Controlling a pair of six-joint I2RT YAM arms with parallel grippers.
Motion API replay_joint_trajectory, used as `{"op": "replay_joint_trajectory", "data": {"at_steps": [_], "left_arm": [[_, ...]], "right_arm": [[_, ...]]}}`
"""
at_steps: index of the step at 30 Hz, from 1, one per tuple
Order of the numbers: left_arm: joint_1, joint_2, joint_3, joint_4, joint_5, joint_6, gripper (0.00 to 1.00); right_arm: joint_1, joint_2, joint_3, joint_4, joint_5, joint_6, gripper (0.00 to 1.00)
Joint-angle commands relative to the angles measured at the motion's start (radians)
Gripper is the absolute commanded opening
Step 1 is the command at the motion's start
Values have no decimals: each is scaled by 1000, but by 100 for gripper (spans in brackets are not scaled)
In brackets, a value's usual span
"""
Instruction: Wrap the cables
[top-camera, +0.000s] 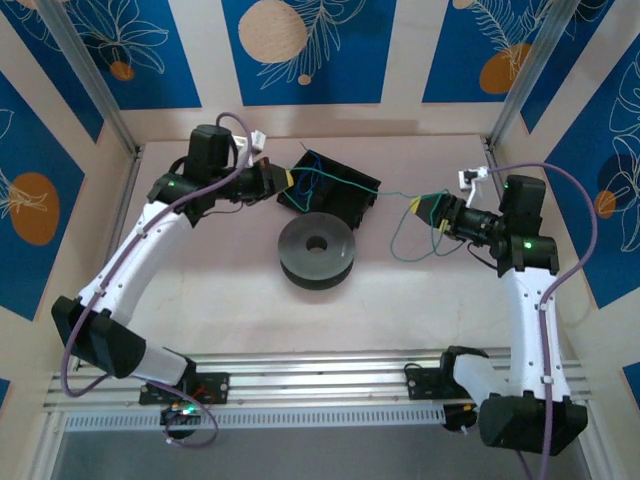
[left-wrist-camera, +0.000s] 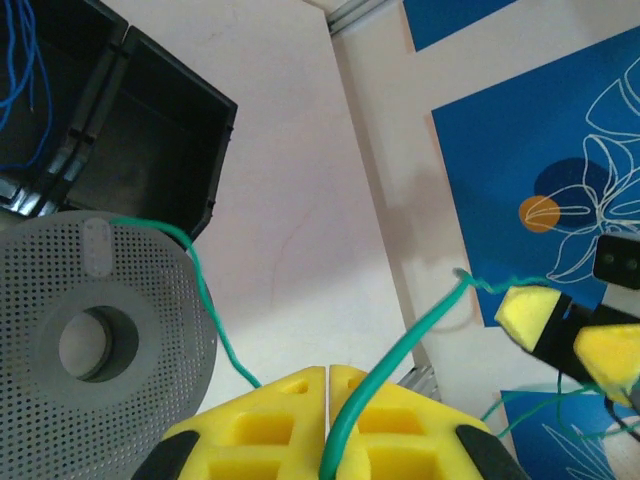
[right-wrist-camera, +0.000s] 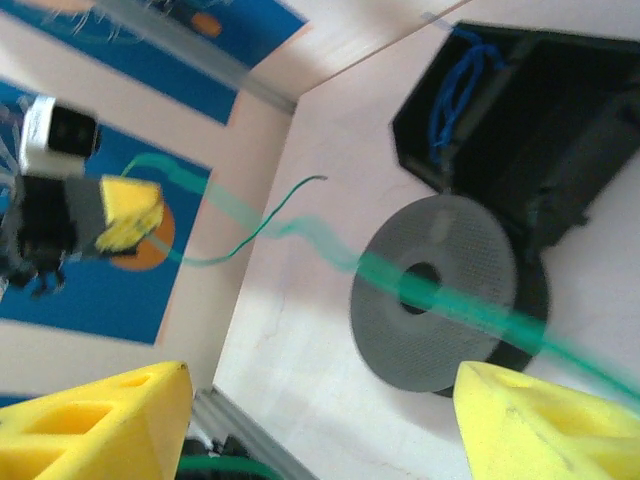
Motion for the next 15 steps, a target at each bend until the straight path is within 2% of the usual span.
{"op": "replay_joint_trajectory", "data": {"at_steps": [1, 4, 6, 8, 11, 13, 15], "left_arm": [[-7, 41, 85, -33, 106, 43, 0], [-78, 73, 128, -48, 111, 62, 0], [-116, 80, 135, -35, 96, 58, 0], [-160, 82, 140, -39, 57, 68, 0], [-214, 85, 131, -64, -24, 99, 0], [-246, 85, 103, -55, -78, 110, 0], [-266, 86, 73, -48, -131, 121, 0]], "right_arm": [[197, -2, 81, -64, 198, -113, 78], [411, 77, 181, -190, 496, -183, 82], [502, 142, 236, -261, 662, -195, 87], [544, 221, 290, -335, 776, -175, 90], [557, 286, 342, -376, 782, -127, 93], [549, 301, 375, -365, 650, -83, 95], [550, 297, 396, -341, 581, -37, 95]]}}
